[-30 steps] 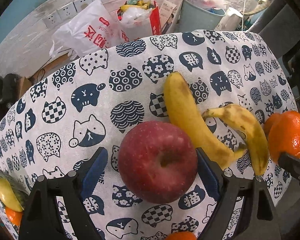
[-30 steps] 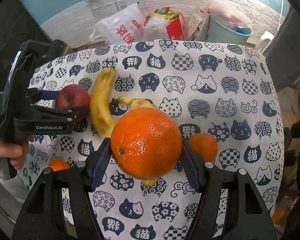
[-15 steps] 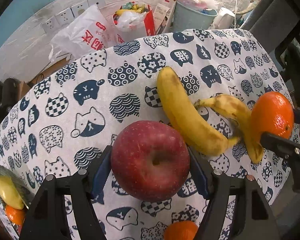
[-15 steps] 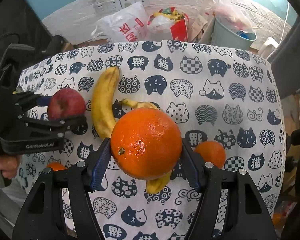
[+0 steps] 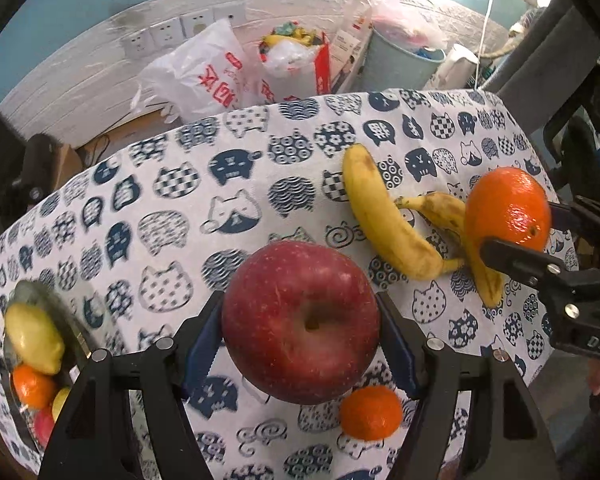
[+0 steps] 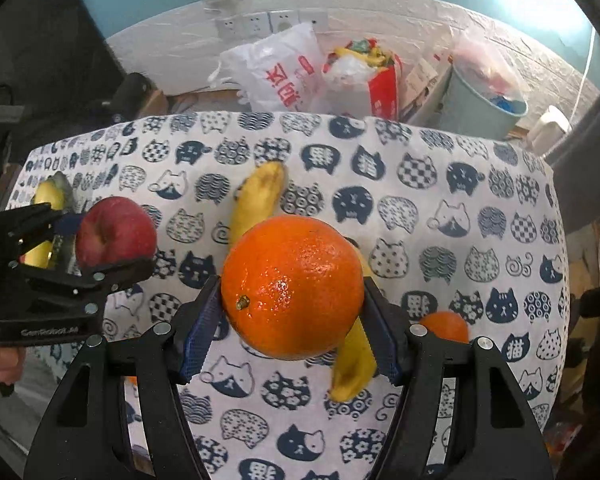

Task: Organize fruits
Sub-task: 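Lift the red apple with the left gripper while the right gripper lifts the orange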

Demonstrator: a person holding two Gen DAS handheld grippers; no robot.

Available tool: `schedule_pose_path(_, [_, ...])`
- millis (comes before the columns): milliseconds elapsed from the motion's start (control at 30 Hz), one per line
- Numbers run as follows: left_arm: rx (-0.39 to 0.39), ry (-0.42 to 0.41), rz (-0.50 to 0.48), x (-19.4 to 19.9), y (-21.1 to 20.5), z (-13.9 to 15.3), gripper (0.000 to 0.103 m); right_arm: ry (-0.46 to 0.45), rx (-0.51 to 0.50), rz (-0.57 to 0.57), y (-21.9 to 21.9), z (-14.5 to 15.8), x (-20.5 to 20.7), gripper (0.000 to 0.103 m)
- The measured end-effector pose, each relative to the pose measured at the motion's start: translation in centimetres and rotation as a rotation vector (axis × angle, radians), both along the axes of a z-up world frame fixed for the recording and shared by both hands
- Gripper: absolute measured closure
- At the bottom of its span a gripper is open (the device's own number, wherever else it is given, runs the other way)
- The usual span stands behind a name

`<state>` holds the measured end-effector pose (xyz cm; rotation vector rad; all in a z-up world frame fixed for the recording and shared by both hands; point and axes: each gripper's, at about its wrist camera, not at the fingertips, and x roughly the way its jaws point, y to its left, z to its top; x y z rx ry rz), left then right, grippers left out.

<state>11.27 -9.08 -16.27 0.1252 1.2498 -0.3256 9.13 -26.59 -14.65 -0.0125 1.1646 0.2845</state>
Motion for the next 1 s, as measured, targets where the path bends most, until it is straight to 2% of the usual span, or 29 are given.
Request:
schedule_pose_path(233, [-0.011, -0.035, 0.052, -1.6, 3.5, 2.1, 0.029, -0.026, 0.017, 0.062, 3.5, 1.2, 0.0, 0.036])
schedule_pose_path(433, [-0.033, -0.050, 0.139, -2.3, 8.0, 3.0, 0.029, -0.039, 0.032, 0.123, 7.1, 1.8, -0.1, 0.036])
schedule_pose_path(733, [-0.042, -0.057, 0.258, -3.1, 13.7, 2.9, 0.029, -0.053, 0.047, 0.213, 12.6, 2.5, -0.2, 0.036])
schedule_pose_path(1000, [-0.042, -0.038, 0.326, -2.8, 16.8, 1.7, 0.029, -0.053, 0.045, 0.268, 16.0, 2.4, -0.2, 0.036])
